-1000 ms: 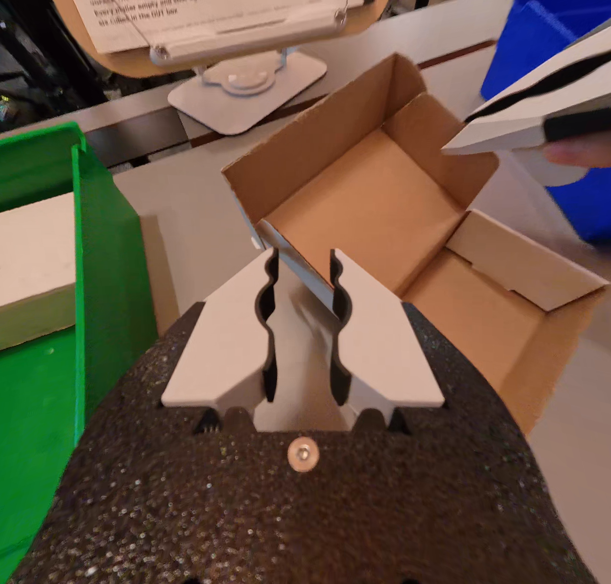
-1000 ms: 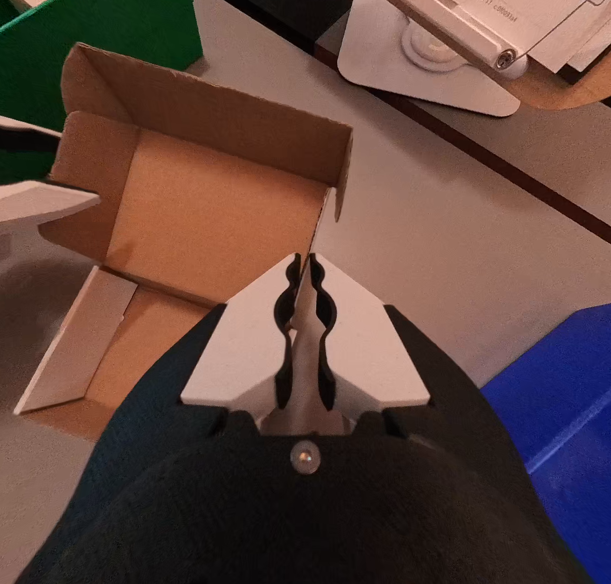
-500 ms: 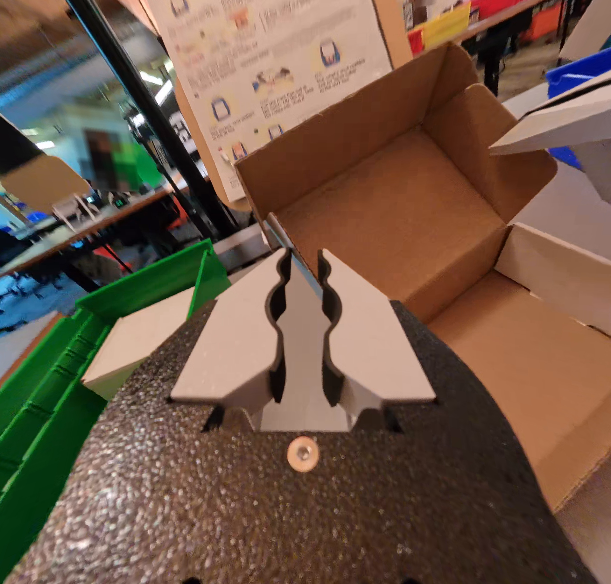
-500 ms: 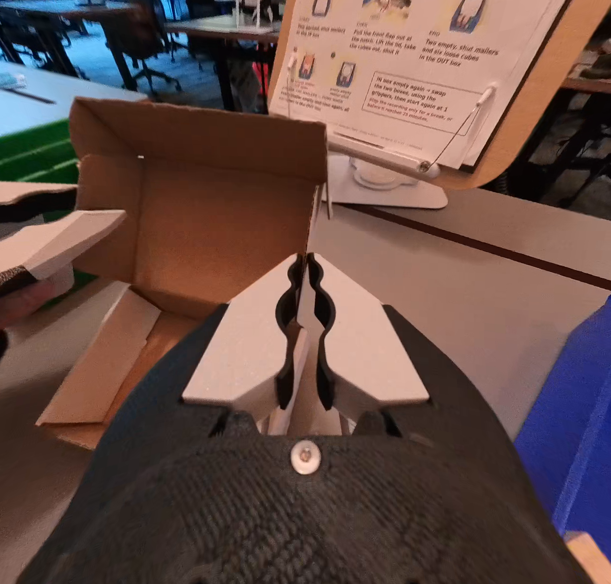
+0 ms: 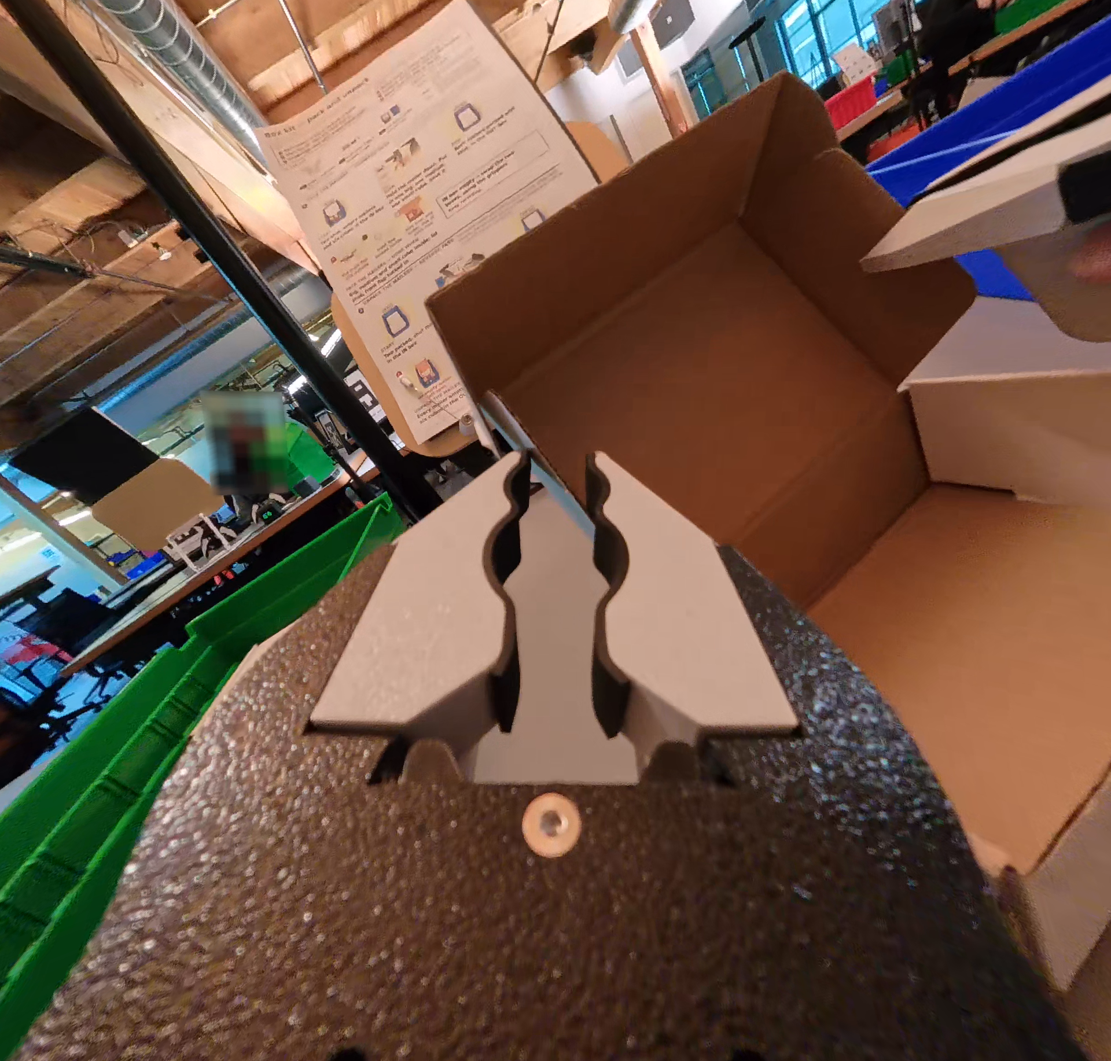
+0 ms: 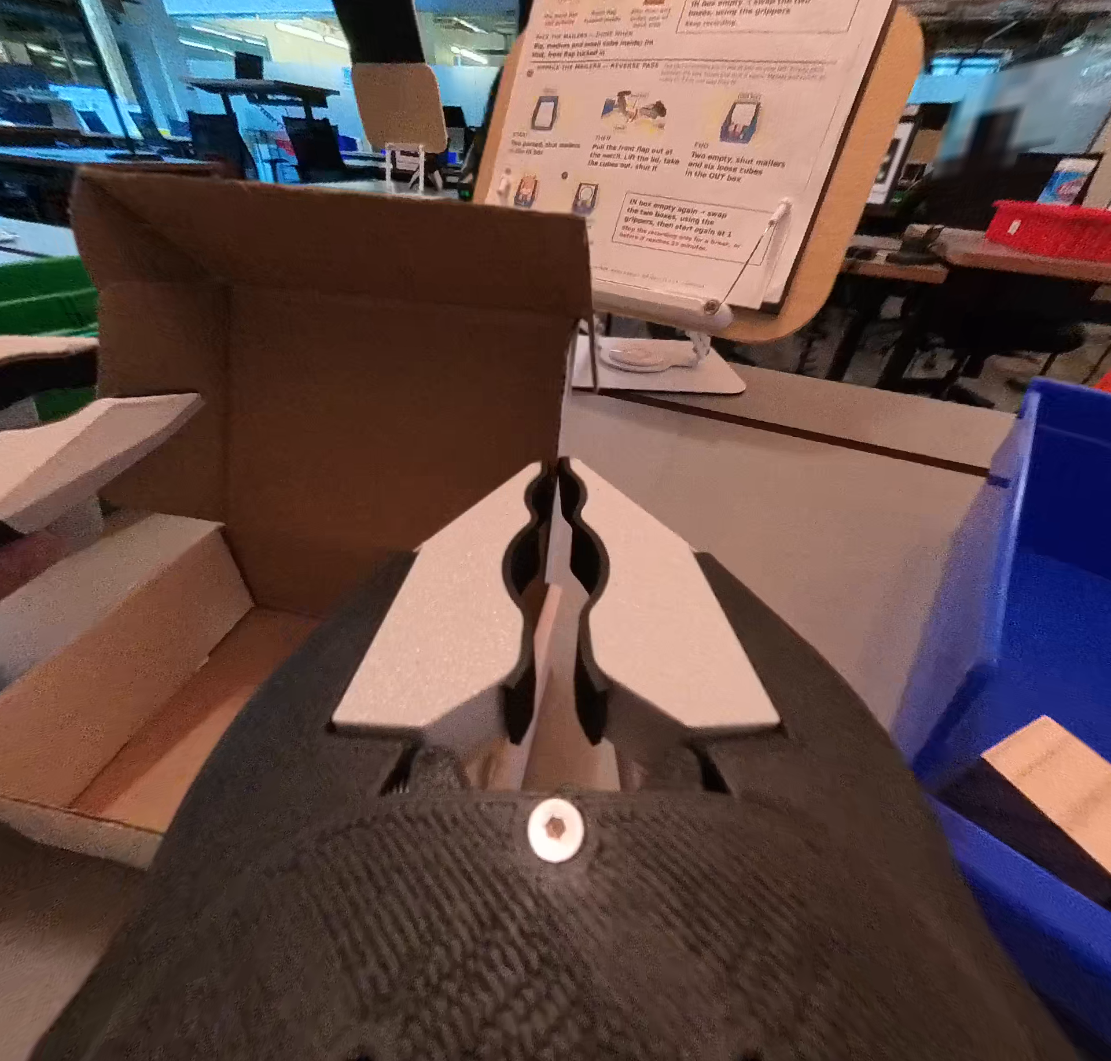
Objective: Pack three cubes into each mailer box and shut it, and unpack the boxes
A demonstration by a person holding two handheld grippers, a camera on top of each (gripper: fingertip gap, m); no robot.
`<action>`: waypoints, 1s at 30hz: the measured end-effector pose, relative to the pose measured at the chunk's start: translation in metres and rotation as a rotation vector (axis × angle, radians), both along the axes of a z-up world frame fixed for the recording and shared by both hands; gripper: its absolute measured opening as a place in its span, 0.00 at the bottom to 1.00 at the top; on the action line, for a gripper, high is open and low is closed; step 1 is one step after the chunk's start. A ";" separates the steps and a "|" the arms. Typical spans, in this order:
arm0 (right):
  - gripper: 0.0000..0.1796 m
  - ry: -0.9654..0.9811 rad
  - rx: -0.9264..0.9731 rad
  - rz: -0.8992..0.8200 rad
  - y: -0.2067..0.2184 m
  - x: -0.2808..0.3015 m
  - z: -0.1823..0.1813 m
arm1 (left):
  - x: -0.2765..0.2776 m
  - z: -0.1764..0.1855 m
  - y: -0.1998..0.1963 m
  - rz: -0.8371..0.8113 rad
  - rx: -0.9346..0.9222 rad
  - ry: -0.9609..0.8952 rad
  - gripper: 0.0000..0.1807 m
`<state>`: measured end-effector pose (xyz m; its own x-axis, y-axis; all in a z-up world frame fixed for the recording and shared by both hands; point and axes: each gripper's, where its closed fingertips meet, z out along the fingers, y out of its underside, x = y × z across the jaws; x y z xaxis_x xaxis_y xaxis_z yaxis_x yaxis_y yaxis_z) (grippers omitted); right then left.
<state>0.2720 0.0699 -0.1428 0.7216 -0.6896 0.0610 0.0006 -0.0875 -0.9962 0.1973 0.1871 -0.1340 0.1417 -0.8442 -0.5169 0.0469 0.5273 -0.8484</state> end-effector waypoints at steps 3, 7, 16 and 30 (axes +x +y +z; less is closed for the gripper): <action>0.01 -0.056 -0.035 -0.026 -0.005 -0.011 0.000 | -0.010 -0.001 -0.005 0.019 0.002 0.017 0.08; 0.01 -0.105 -0.062 -0.050 -0.008 -0.021 0.000 | -0.019 -0.003 -0.011 0.066 -0.004 0.084 0.09; 0.08 -0.140 -0.091 -0.032 -0.013 -0.028 0.035 | -0.026 0.009 -0.017 0.026 -0.268 0.268 0.11; 0.01 0.043 -0.232 0.016 0.012 0.007 0.022 | -0.004 0.002 0.007 0.043 -0.406 0.366 0.03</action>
<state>0.2786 0.0817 -0.1210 0.7377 -0.6491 0.1856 -0.0380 -0.3144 -0.9485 0.1937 0.1943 -0.1320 0.0523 -0.9836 -0.1723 -0.3043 0.1487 -0.9409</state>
